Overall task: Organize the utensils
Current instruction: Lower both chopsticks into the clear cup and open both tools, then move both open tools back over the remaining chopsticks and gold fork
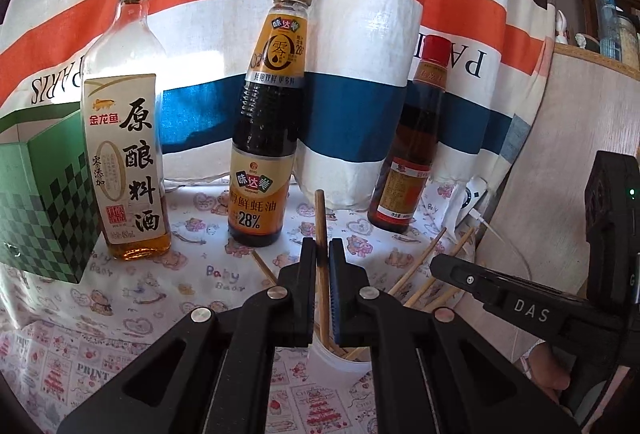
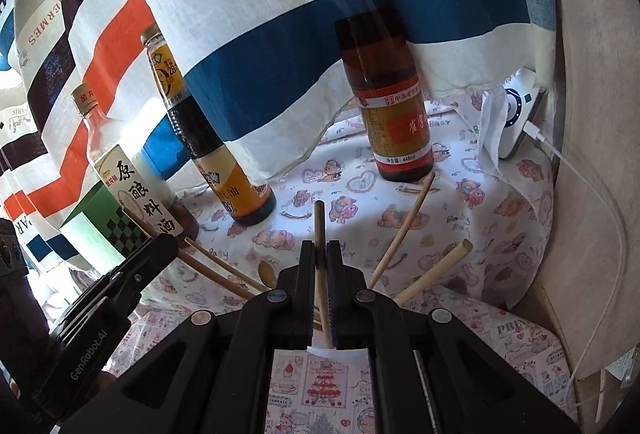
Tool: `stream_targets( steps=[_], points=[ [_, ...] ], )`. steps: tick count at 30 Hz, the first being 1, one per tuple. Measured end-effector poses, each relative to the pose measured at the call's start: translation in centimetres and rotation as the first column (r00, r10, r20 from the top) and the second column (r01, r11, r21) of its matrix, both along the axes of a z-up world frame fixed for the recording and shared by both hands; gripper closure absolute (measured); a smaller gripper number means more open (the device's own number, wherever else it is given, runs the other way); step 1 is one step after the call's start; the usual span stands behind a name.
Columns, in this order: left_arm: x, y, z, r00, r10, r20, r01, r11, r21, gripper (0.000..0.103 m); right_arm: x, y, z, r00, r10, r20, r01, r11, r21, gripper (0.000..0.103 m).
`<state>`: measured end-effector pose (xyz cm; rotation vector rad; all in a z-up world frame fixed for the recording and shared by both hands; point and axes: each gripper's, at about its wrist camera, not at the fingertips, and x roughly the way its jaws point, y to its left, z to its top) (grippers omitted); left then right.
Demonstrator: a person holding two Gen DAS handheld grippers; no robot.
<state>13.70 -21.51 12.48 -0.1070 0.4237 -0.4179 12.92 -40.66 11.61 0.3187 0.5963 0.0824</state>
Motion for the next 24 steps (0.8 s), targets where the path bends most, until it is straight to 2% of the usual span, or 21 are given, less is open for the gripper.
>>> stream_targets(
  steps=[4,8,10,15,18,21,24],
  points=[
    [-0.4,0.8,0.1,1.000,0.006,0.003,-0.006,1.000,-0.019,0.097,0.3,0.0,-0.3,1.000,-0.007,-0.019,0.007,1.000,-0.001,0.097],
    [-1.4,1.5,0.8,0.999,0.012,0.048,-0.011,1.000,-0.009,0.071,0.3,-0.1,-0.2,1.000,-0.006,-0.021,0.006,1.000,0.006,0.095],
    [-2.0,2.3,1.6,0.997,0.035,0.065,-0.035,0.999,-0.010,0.067,-0.1,-0.2,0.2,1.000,-0.020,-0.002,0.020,1.000,-0.005,0.075],
    [-4.2,5.2,3.6,0.987,0.099,0.126,-0.099,0.995,-0.005,0.037,-2.3,0.5,2.2,0.996,-0.052,0.079,0.056,0.997,-0.060,0.058],
    [-5.7,7.1,4.3,0.979,0.137,0.150,-0.140,0.990,0.007,0.025,-4.1,1.0,3.2,0.992,-0.079,0.099,0.085,0.995,-0.057,0.057],
    [-6.9,8.4,4.9,0.972,0.158,0.175,-0.169,0.985,0.047,0.021,-6.3,2.0,4.4,0.991,-0.032,0.128,0.037,0.999,-0.040,0.056],
    [-7.8,9.9,5.4,0.965,0.186,0.183,-0.198,0.979,0.049,0.015,-8.1,3.5,5.4,0.987,-0.016,0.160,0.028,0.997,-0.073,0.053]
  ],
)
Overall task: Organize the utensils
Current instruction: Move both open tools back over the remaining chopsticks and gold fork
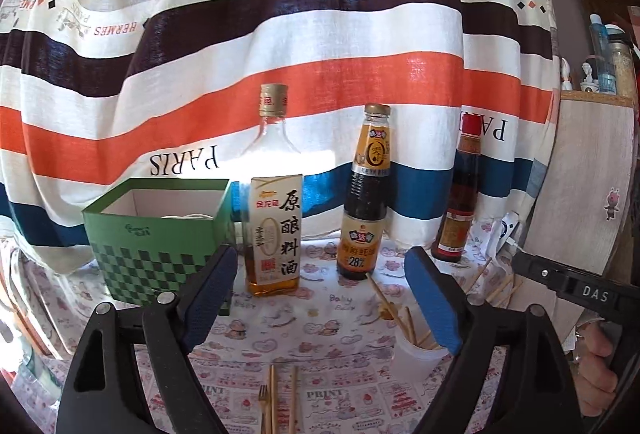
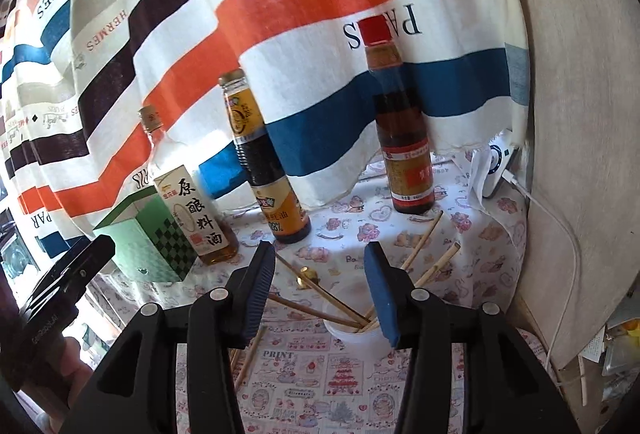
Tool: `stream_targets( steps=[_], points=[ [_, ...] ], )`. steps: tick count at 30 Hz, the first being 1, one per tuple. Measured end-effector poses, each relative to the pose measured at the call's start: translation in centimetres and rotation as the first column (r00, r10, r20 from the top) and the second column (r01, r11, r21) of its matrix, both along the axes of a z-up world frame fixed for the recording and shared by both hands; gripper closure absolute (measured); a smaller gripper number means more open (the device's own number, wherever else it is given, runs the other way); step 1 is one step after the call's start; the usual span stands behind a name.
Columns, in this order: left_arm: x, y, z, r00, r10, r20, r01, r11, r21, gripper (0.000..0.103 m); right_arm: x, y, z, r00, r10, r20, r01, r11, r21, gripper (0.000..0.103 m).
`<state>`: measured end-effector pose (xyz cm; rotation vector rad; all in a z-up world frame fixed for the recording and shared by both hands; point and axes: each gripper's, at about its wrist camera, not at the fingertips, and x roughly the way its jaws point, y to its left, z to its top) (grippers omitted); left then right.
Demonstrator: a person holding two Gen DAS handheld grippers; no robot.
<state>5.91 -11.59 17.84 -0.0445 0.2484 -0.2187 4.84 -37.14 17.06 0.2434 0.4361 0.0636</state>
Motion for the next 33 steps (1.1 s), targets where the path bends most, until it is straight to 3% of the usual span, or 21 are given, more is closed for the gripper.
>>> stream_targets(
  steps=[6,12,15,22,26,30,33],
  points=[
    [-1.9,3.0,-0.7,1.000,-0.007,-0.018,0.007,1.000,0.003,0.004,-2.4,2.7,-0.6,1.000,0.010,-0.010,-0.011,0.998,-0.054,0.053],
    [-3.3,6.0,-4.3,0.997,0.054,-0.061,-0.054,0.998,-0.009,0.004,-3.2,4.7,-5.1,0.992,0.062,-0.109,-0.061,0.998,0.013,0.053],
    [-2.9,7.4,-7.1,0.988,0.071,-0.139,-0.075,0.997,-0.018,0.004,-3.2,6.1,-7.4,0.987,0.069,-0.142,-0.071,0.997,-0.009,0.053],
    [-2.8,9.3,-12.6,0.951,0.135,-0.279,-0.130,0.991,0.037,0.004,-3.2,6.9,-11.5,0.980,0.036,-0.195,-0.040,0.999,-0.019,0.053],
    [-1.7,9.7,-14.5,0.919,0.100,-0.382,-0.116,0.993,-0.020,0.004,-2.2,6.8,-12.8,0.973,0.006,-0.232,-0.016,0.999,-0.041,0.053],
    [-0.4,9.5,-16.0,0.891,0.140,-0.433,-0.133,0.990,0.046,0.004,-2.1,7.1,-13.3,0.973,-0.019,-0.231,0.000,0.996,-0.084,0.053],
    [0.4,9.9,-16.9,0.861,0.071,-0.504,-0.096,0.995,-0.024,0.004,-2.1,7.6,-13.3,0.974,-0.018,-0.228,-0.007,0.994,-0.110,0.053]
  ],
)
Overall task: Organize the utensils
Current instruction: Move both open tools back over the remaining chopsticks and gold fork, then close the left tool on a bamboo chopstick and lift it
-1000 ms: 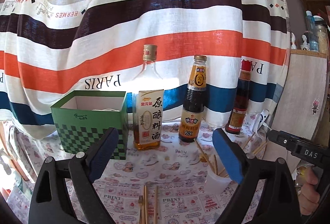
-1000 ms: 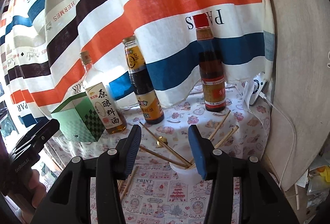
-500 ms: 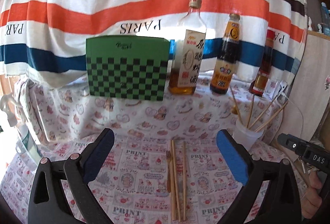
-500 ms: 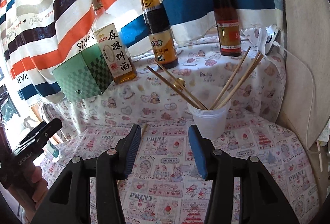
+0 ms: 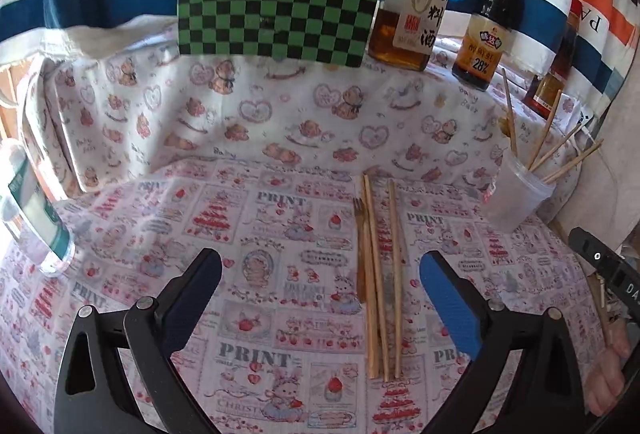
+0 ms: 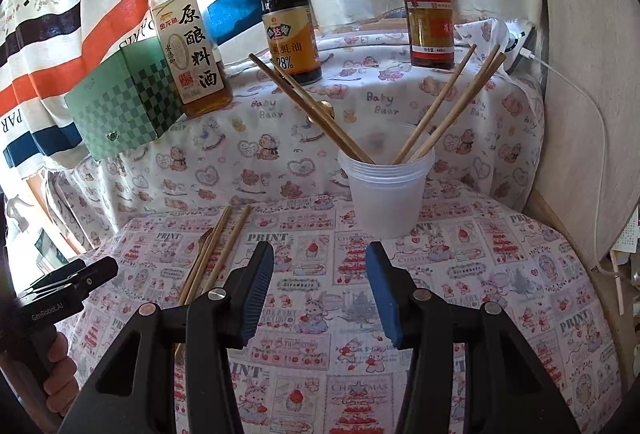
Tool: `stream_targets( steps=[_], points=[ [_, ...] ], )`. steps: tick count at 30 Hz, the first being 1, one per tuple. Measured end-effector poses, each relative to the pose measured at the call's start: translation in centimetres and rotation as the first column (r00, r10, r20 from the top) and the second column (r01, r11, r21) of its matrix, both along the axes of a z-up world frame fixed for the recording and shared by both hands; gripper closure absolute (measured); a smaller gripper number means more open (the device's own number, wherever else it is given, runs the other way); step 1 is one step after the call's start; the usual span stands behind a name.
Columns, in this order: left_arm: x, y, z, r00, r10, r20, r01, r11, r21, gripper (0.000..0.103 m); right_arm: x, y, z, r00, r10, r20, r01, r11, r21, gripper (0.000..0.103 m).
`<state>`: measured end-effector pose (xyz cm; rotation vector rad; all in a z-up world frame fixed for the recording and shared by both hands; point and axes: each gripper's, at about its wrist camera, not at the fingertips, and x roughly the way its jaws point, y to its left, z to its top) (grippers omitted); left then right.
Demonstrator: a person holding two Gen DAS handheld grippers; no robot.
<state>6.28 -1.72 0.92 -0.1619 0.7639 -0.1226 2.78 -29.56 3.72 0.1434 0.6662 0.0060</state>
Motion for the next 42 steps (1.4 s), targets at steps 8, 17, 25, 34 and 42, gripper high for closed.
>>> stream_targets(
  steps=[8,17,25,34,42],
  points=[
    [1.5,-1.7,-2.4,0.987,-0.085,-0.138,0.092,0.995,0.047,0.007,1.0,0.3,-1.5,0.999,-0.013,-0.042,0.011,0.999,-0.048,0.053],
    [2.4,-2.9,-4.7,0.947,-0.163,-0.277,0.165,0.986,-0.015,0.059,1.2,0.3,-1.9,0.999,-0.006,-0.049,0.004,0.999,-0.039,0.053],
    [1.6,-5.3,-5.5,0.956,-0.140,-0.258,0.173,0.979,0.108,0.089,1.2,0.6,-2.0,0.998,0.004,-0.055,-0.006,0.999,-0.046,0.052],
    [1.8,-5.6,-6.2,0.940,-0.178,-0.292,0.207,0.976,0.072,0.088,0.9,0.9,-2.0,0.999,0.011,-0.046,-0.014,0.997,-0.070,0.051],
    [0.7,-6.9,-6.1,0.938,-0.150,-0.313,0.210,0.963,0.167,0.096,0.8,0.9,-1.8,0.999,0.007,-0.042,-0.010,0.998,-0.069,0.051]
  ],
)
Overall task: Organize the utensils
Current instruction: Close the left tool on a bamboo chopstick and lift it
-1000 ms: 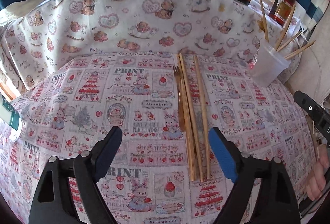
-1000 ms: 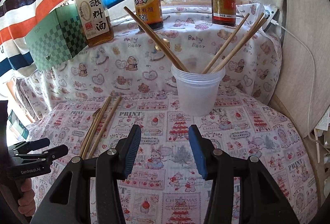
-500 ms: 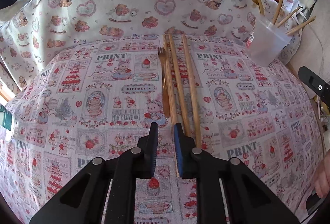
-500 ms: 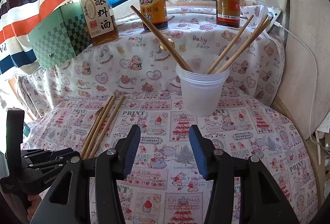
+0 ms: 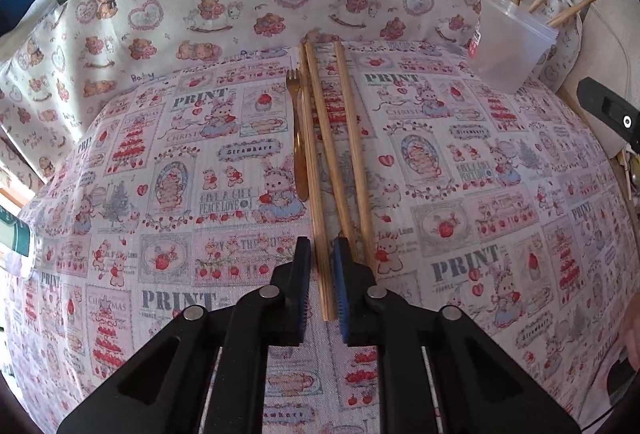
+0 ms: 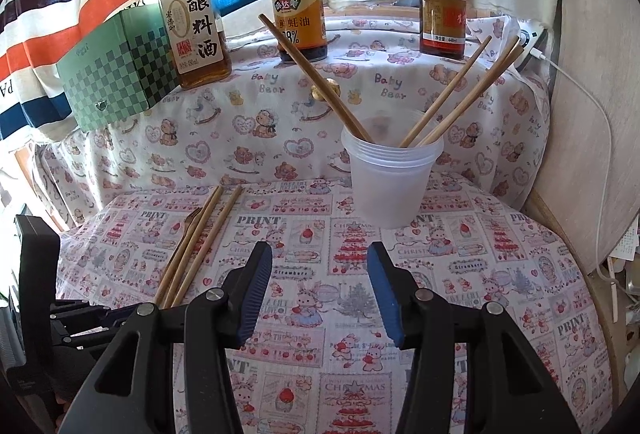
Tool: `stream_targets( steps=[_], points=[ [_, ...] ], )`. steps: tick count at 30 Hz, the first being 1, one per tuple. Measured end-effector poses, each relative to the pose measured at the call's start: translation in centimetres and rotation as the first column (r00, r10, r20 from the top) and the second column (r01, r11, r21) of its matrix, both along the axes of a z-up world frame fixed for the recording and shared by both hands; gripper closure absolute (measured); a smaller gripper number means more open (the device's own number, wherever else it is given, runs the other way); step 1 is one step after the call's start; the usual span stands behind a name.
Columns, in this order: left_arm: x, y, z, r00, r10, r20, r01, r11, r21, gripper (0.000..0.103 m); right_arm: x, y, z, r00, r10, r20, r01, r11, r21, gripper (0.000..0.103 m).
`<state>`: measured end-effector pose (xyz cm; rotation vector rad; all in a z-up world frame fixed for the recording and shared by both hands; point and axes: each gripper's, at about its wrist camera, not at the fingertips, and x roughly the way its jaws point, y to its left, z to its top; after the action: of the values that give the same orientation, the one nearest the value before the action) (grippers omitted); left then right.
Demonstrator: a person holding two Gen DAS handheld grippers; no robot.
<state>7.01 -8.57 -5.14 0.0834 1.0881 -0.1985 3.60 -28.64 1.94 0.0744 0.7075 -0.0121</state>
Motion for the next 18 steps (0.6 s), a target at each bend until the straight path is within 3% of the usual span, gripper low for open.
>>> stream_targets(
  steps=[2,6,9,13,18],
  points=[
    [-0.2,0.8,0.5,1.000,0.029,0.002,-0.029,0.998,-0.051,0.097,0.0,0.0,0.0,1.000,0.003,-0.001,-0.003,1.000,-0.002,0.051],
    [-1.5,2.2,3.6,0.984,0.076,0.163,-0.061,0.993,-0.098,0.097,-0.1,0.3,-0.1,1.000,0.009,-0.003,-0.009,1.000,-0.009,0.051],
    [-2.5,3.6,5.8,0.962,0.101,0.254,-0.054,0.982,-0.183,0.097,0.1,0.8,-0.5,1.000,0.019,-0.015,-0.020,1.000,-0.022,0.051],
    [-3.3,4.8,7.8,0.924,0.149,0.351,-0.070,0.971,-0.228,0.097,0.7,2.3,-2.0,0.993,0.094,-0.072,-0.096,0.995,-0.021,0.051],
    [-3.3,6.1,8.6,0.908,0.176,0.381,-0.071,0.959,-0.273,0.097,1.5,4.2,-4.6,0.943,0.256,-0.211,-0.234,0.964,0.127,0.051]
  ],
)
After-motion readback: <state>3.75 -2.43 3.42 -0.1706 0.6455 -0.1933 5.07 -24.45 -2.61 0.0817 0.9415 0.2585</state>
